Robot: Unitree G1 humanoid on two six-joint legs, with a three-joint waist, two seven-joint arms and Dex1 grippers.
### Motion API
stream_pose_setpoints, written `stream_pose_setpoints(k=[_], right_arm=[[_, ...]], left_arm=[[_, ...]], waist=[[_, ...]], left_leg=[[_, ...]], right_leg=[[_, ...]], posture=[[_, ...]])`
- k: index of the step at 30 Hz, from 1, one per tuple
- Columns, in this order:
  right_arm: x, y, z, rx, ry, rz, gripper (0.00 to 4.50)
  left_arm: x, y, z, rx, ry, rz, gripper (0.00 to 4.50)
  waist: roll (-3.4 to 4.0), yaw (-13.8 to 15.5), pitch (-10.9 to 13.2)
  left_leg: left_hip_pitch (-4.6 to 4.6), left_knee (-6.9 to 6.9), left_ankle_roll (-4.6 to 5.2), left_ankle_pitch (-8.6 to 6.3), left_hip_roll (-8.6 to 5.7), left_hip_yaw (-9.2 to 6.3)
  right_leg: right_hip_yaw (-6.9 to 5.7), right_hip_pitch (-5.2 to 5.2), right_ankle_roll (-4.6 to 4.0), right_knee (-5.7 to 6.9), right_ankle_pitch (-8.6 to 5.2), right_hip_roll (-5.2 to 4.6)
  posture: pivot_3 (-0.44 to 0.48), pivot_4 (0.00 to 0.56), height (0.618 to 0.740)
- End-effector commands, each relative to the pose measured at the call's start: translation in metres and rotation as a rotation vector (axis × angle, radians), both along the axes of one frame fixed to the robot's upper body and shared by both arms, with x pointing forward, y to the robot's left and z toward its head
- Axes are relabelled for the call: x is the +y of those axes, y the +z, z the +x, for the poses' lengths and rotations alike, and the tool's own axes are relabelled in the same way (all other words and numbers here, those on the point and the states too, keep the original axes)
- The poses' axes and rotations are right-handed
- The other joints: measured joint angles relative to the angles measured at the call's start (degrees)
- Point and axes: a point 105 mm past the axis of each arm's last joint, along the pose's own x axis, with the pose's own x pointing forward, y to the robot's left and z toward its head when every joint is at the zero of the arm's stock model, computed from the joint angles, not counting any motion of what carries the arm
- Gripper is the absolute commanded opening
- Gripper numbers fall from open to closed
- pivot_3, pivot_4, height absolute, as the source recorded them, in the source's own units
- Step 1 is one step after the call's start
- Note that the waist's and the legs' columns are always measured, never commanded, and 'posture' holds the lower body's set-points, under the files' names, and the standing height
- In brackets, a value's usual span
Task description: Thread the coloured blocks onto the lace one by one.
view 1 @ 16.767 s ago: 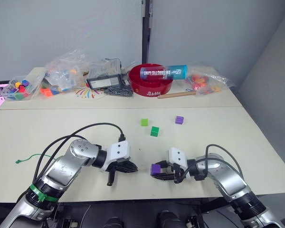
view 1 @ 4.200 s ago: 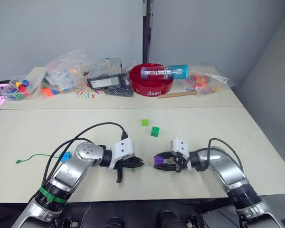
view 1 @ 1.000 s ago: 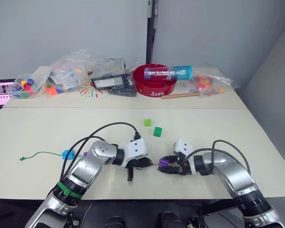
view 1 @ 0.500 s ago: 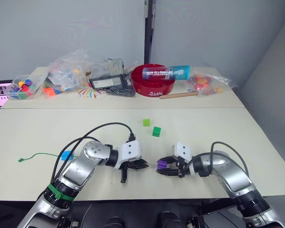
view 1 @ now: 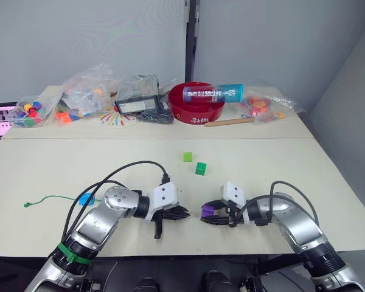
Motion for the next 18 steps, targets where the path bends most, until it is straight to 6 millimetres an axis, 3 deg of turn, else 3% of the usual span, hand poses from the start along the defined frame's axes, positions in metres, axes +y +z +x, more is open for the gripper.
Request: stream_pose_setpoints(k=[1, 18], right_arm=[[-0.0085, -0.0152, -0.0028, 0.05, -0.021, -0.056, 1.39], [-0.0058, -0.0145, -0.0049, 0.05, -0.012, -0.057, 1.39]], left_arm=[[-0.0018, 0.0112, -0.0014, -0.037, -0.018, -0.026, 0.0], [-0.0094, 0.0147, 0.0013, -0.056, -0.009, -0.038, 0.0]], waist=[[0.0, 0.0, 0.0], [0.0, 0.0, 0.0]], left_leg=[[0.0, 0.0, 0.0, 0.0, 0.0, 0.0], [0.0, 0.0, 0.0, 0.0, 0.0, 0.0]], right_leg=[[0.0, 0.0, 0.0, 0.0, 0.0, 0.0], [0.0, 0.0, 0.0, 0.0, 0.0, 0.0]], posture=[[0.0, 0.15, 0.731], [0.0, 0.15, 0.731]])
